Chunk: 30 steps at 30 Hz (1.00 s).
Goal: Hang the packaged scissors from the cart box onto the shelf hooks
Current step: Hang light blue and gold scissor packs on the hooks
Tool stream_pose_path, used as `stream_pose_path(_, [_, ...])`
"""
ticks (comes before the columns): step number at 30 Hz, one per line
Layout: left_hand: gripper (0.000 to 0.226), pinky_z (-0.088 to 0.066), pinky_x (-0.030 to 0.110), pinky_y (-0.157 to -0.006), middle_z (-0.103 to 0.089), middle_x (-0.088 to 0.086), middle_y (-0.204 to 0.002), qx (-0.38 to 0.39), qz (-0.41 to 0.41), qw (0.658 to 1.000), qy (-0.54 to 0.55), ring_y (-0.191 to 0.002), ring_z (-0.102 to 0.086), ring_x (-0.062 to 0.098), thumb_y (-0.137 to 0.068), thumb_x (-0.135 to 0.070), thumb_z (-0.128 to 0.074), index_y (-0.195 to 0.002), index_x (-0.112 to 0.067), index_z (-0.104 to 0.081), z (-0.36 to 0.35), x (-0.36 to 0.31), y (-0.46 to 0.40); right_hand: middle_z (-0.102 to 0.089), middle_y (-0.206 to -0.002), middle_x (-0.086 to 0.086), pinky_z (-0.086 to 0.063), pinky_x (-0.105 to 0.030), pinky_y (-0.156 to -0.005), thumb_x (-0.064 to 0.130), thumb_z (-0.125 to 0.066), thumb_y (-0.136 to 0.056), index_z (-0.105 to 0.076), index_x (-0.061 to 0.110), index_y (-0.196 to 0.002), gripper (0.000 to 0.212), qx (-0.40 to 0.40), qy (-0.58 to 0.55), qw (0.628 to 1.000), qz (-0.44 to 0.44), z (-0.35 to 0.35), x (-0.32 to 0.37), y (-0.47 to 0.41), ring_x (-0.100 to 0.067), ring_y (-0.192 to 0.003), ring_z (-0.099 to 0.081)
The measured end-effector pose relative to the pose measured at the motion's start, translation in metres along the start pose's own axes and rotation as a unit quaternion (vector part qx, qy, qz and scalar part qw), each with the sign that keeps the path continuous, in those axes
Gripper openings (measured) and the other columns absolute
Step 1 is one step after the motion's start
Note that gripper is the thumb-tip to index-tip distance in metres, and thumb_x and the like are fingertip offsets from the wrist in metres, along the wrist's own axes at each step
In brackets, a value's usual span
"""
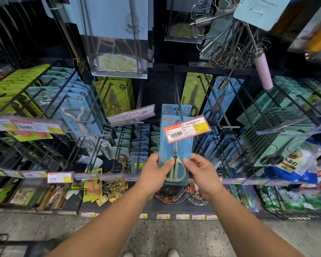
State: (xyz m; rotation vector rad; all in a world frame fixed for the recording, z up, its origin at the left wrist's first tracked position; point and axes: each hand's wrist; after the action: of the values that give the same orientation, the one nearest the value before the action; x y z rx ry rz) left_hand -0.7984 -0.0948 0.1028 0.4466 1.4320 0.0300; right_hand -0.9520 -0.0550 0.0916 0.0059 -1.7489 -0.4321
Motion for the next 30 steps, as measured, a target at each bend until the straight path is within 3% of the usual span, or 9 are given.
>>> stream_pose_path(3, [0.028, -0.059, 0.034, -0.084, -0.073, 0.002, -0.107, -0.003, 0.009, 1.000, -0.004, -0.094, -0.071, 0.013, -0.093, -0.025, -0.066, -0.118, -0.014, -0.059, 0.000, 0.001, -0.008, -0.076, -0.092, -0.007, -0.057, -0.026, -0.066, 0.006, -0.059, -0.095, -0.071, 0.011, -0.099, 0.013, -0.022, 0.011, 1.000, 0.004, -0.003, 0.003, -0.005, -0.016, -0.078, -0.072])
stream_pose_path(8, [0.029, -0.052, 0.011, -0.070, -0.069, -0.003, -0.102, -0.007, 0.012, 1.000, -0.020, -0.087, -0.066, 0.004, -0.093, -0.014, -0.066, -0.120, -0.014, -0.054, 0.002, 0.000, -0.019, -0.075, -0.099, -0.006, -0.052, -0.032, -0.079, 0.017, -0.066, -0.093, -0.069, 0.010, -0.111, 0.020, -0.074, 0.069, 0.995, 0.002, -0.006, 0.006, -0.027, -0.019, -0.087, -0.068])
stream_pose_path(12, [0.040, -0.053, 0.023, -0.089, -0.067, -0.006, -0.109, -0.001, 0.011, 0.996, -0.086, -0.099, -0.066, 0.009, -0.091, -0.016, -0.068, -0.128, -0.014, -0.053, 0.007, -0.001, -0.031, -0.073, -0.098, 0.000, -0.051, -0.020, -0.077, 0.012, -0.063, -0.094, -0.070, 0.010, -0.109, 0.016, -0.085, 0.089, 0.992, 0.007, -0.009, 0.012, -0.041, -0.010, -0.085, -0.066])
stream_pose_path(14, [0.039, -0.049, 0.014, -0.078, -0.064, -0.009, -0.107, 0.005, 0.010, 0.993, -0.118, -0.093, -0.063, 0.003, -0.092, -0.017, -0.067, -0.128, -0.018, -0.051, 0.008, -0.005, -0.036, -0.072, -0.096, 0.000, -0.049, -0.020, -0.079, 0.012, -0.063, -0.094, -0.070, 0.011, -0.107, 0.014, -0.094, 0.092, 0.991, 0.005, -0.012, 0.016, -0.046, -0.010, -0.085, -0.063])
stream_pose_path(16, [0.041, -0.046, 0.016, -0.075, -0.064, -0.008, -0.108, 0.007, 0.011, 0.990, -0.143, -0.091, -0.061, 0.003, -0.093, -0.019, -0.066, -0.131, -0.019, -0.051, 0.009, -0.007, -0.041, -0.069, -0.091, 0.000, -0.047, -0.019, -0.076, 0.012, -0.063, -0.095, -0.070, 0.016, -0.098, 0.009, -0.097, 0.096, 0.991, 0.001, -0.014, 0.019, -0.050, -0.009, -0.081, -0.059])
stream_pose_path(21, [0.054, -0.047, 0.037, -0.101, -0.060, -0.005, -0.121, 0.006, 0.033, 0.986, -0.165, -0.111, -0.059, 0.016, -0.092, -0.021, -0.067, -0.141, -0.020, -0.045, 0.010, -0.007, -0.047, -0.067, -0.093, 0.002, -0.043, -0.021, -0.075, 0.019, -0.066, -0.093, -0.067, 0.015, -0.107, 0.014, -0.106, 0.130, 0.986, -0.014, -0.012, 0.019, -0.058, -0.013, -0.088, -0.057])
stream_pose_path(23, [0.062, -0.043, 0.030, -0.099, -0.054, 0.000, -0.136, 0.006, 0.037, 0.978, -0.204, -0.110, -0.056, 0.015, -0.092, -0.026, -0.067, -0.147, -0.019, -0.039, 0.013, -0.004, -0.047, -0.056, -0.082, 0.011, -0.038, -0.022, -0.076, 0.022, -0.065, -0.093, -0.062, 0.014, -0.115, 0.024, -0.116, 0.165, 0.979, -0.034, -0.010, 0.018, -0.059, -0.014, -0.088, -0.051])
stream_pose_path(26, [0.069, -0.042, 0.032, -0.103, -0.049, 0.006, -0.145, 0.002, 0.031, 0.939, -0.343, -0.125, -0.052, 0.023, -0.091, -0.038, -0.065, -0.151, -0.023, -0.033, 0.021, 0.000, -0.043, -0.065, -0.108, 0.004, -0.039, -0.022, -0.074, 0.029, -0.059, -0.096, -0.046, 0.016, -0.139, 0.047, -0.083, 0.326, 0.938, -0.090, -0.009, 0.020, -0.052, -0.020, -0.090, -0.055])
stream_pose_path(30, [0.066, -0.037, 0.046, -0.110, -0.043, 0.007, -0.148, -0.013, 0.041, 0.843, -0.535, -0.134, -0.042, 0.030, -0.090, -0.054, -0.056, -0.147, -0.026, -0.037, 0.030, 0.000, -0.023, -0.054, -0.140, -0.008, -0.048, -0.038, -0.098, 0.040, -0.057, -0.094, -0.042, 0.025, -0.145, 0.056, -0.004, 0.533, 0.843, -0.069, -0.016, 0.008, -0.045, -0.031, -0.120, -0.056])
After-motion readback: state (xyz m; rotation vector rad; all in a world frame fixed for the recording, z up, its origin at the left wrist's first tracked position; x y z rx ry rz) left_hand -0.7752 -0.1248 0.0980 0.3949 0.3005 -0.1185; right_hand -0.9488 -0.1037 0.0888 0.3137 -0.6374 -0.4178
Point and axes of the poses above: each hand's wrist, its own y-axis away from the middle knuckle, its own z-axis out of the back of the hand, x = y × z
